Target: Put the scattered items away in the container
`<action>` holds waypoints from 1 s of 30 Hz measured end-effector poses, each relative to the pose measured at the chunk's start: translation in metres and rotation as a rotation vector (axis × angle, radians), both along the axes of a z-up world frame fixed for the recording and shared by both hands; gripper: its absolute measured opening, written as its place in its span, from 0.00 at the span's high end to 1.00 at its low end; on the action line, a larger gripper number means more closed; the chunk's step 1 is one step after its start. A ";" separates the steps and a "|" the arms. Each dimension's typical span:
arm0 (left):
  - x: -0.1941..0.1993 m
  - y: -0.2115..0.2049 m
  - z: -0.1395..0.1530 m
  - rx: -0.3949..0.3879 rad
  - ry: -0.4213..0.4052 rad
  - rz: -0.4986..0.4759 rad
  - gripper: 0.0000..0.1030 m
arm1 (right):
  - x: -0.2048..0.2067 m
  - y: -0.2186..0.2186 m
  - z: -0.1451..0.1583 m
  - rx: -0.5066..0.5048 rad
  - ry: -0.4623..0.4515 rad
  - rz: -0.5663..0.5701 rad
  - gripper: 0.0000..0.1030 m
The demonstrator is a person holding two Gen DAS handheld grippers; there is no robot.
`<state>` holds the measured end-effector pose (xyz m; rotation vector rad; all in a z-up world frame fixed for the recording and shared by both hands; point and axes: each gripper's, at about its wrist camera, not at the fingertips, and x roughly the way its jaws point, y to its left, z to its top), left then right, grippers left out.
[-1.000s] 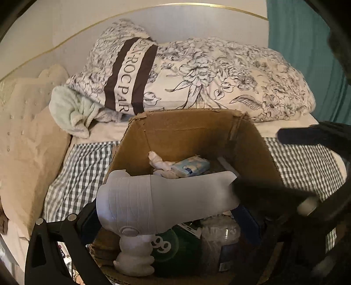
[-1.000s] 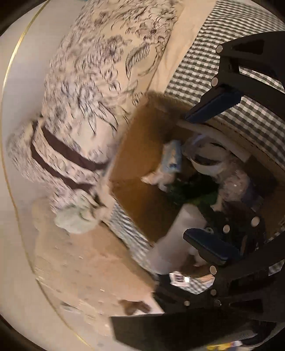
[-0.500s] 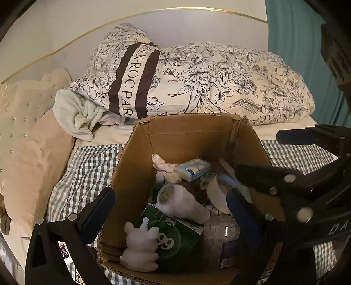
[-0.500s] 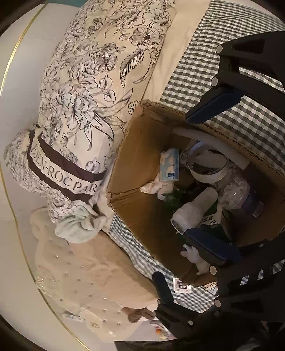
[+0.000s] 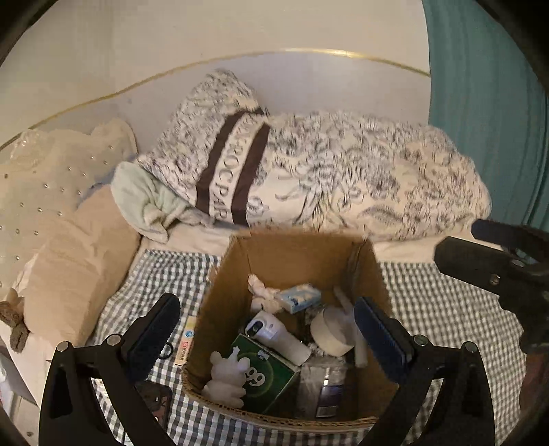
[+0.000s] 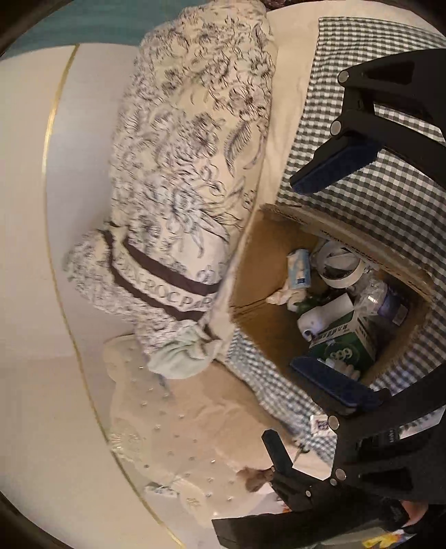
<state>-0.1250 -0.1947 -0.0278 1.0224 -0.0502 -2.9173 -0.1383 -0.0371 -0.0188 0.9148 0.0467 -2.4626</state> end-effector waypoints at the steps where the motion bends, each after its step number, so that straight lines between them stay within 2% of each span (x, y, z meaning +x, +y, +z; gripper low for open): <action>1: 0.004 0.001 0.006 0.002 0.009 0.001 0.00 | 0.006 0.004 0.007 -0.010 0.011 -0.002 0.03; 10: 0.046 0.015 0.060 -0.017 0.096 0.025 0.00 | 0.052 0.030 0.057 -0.059 0.092 -0.012 0.01; 19: 0.090 0.027 0.103 0.006 0.175 0.035 0.00 | 0.096 0.060 0.096 -0.094 0.168 -0.035 0.00; 24: 0.114 0.041 0.118 0.020 0.215 0.036 0.00 | 0.120 0.078 0.104 -0.074 0.199 -0.062 0.00; 30: 0.134 0.070 0.117 0.018 0.234 0.006 0.00 | 0.142 0.110 0.099 -0.042 0.206 -0.121 0.00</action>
